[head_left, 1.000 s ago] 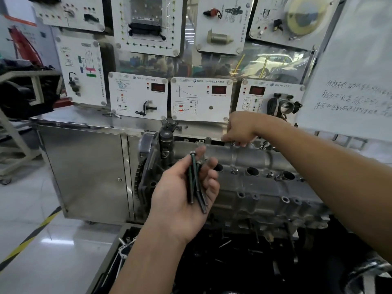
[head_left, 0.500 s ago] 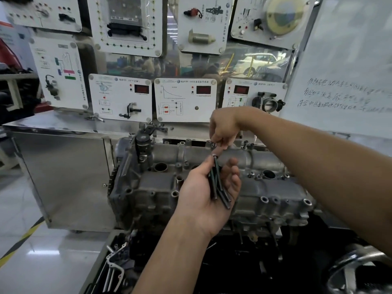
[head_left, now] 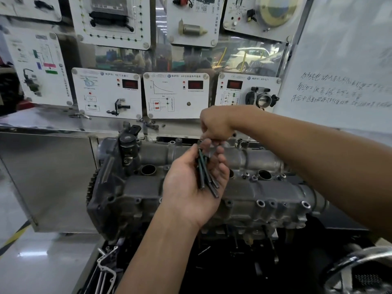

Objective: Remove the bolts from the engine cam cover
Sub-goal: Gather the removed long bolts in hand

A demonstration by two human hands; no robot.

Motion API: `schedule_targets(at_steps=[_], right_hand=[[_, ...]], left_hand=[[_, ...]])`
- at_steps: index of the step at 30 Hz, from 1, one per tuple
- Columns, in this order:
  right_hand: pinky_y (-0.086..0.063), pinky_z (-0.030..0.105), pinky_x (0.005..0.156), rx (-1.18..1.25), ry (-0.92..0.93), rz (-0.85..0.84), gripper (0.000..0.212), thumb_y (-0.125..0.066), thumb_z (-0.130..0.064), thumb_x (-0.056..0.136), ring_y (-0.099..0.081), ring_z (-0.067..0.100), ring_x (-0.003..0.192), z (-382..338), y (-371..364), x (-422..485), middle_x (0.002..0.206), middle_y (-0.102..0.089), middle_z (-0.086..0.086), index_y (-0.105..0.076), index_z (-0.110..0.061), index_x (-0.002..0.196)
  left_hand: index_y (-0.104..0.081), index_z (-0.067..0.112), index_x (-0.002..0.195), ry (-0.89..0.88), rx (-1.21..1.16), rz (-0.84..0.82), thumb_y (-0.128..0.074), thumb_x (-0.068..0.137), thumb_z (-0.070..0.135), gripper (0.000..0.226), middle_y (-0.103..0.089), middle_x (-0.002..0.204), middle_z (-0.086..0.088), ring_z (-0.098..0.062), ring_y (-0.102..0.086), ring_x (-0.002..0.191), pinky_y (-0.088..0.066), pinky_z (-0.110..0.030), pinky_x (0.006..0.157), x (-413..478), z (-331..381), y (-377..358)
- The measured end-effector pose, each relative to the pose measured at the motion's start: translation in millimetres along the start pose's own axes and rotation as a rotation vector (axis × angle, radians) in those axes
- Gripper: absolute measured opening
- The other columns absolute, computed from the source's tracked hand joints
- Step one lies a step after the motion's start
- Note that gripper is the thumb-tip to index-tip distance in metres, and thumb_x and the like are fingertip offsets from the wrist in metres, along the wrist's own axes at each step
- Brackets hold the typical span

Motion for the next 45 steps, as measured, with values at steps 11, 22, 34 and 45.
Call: schedule_targets(at_steps=[11,22,34,45], right_hand=[[-0.060,0.034,0.066,0.005,0.023,-0.089,0.014,-0.066,-0.018,0.090,-0.065,0.017,0.058,-1,-2,-1,0.068,-0.075,0.005,-0.073,-0.015,0.078],[-0.055,0.021,0.058,0.434,0.243,-0.112,0.012,-0.063,-0.017,0.094,-0.071,0.014,0.066,-19,82,-92,0.074,-0.074,0.003,-0.074,-0.014,0.091],[-0.054,0.032,0.078,0.014,-0.224,-0.002,0.047,-0.061,-0.052,0.091,-0.067,0.013,0.067,93,1,-60,0.070,-0.071,-0.002,-0.074,-0.007,0.082],[-0.039,0.022,0.060,-0.035,-0.055,0.147,0.028,-0.067,-0.032,0.091,-0.057,0.017,0.067,64,2,-58,0.069,-0.064,-0.001,-0.075,-0.007,0.083]], left_hand=[[-0.063,0.011,0.088,0.008,-0.040,0.047,-0.039,0.099,0.021,0.028,-0.063,0.078,-0.010,-0.017,-0.059,0.059,-0.049,-0.020,0.052,9,5,2],[-0.063,0.007,0.088,-0.038,-0.007,0.088,-0.035,0.104,0.037,0.044,-0.062,0.079,-0.010,-0.019,-0.058,0.066,-0.048,-0.024,0.059,19,3,4],[-0.062,0.008,0.093,0.014,-0.014,0.032,-0.040,0.102,0.033,0.035,-0.062,0.079,-0.011,-0.017,-0.057,0.059,-0.050,-0.021,0.050,29,-5,-2],[-0.064,0.009,0.083,-0.013,0.011,0.052,-0.040,0.102,0.041,0.044,-0.061,0.076,-0.010,-0.017,-0.056,0.059,-0.049,-0.021,0.047,33,-5,0]])
Point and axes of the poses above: each hand's wrist, its own x-axis towards the middle knuckle, its own y-axis out of the back of the hand, z = x × y, the point moved 10 cm from there along x, towards the middle knuckle
